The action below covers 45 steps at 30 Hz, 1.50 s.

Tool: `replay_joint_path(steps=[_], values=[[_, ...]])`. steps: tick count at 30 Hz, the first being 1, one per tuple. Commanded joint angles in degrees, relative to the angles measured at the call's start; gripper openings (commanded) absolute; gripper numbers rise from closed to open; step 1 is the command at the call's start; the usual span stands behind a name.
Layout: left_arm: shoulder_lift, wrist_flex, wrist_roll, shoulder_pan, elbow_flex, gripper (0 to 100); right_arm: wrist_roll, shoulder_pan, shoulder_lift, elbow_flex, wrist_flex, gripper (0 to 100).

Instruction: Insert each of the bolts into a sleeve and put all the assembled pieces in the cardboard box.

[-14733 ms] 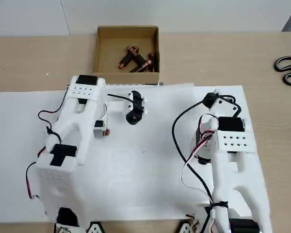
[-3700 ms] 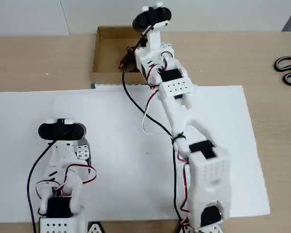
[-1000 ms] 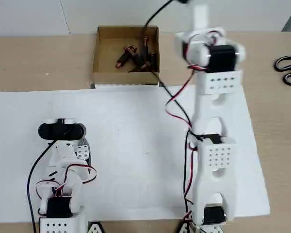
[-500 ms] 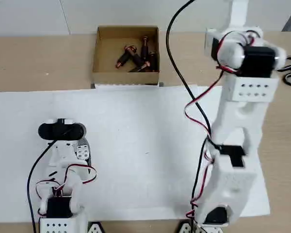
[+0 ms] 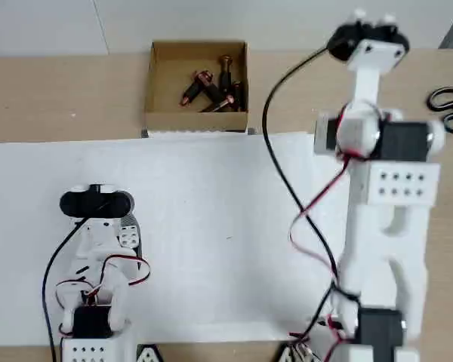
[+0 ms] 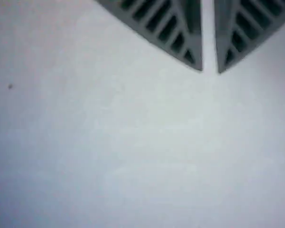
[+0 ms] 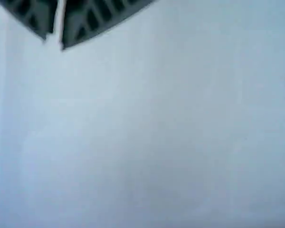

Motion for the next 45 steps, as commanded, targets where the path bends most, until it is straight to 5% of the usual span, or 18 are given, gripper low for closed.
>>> replay_joint_path(steps=[1,10,27,37,45], values=[[-0.26,0.26,-0.35,-0.26,-0.4,1,-0.53,0.57,-11.56,16.0,-7.52,0.3],[-0.26,0.26,-0.35,-0.26,-0.4,1,3.43,0.57,-36.88,58.9,-27.91,0.2],[-0.26,0.26,-0.35,-0.26,-0.4,1,3.78,0.31,-66.33,94.86,-51.03,0.2],[-0.26,0.26,-0.35,-0.26,-0.4,1,3.52,0.22,-87.25,107.78,-49.98,0.2],[-0.26,0.26,-0.35,-0.26,-0.4,1,3.34,0.31,-87.16,107.78,-44.97,0.3]])
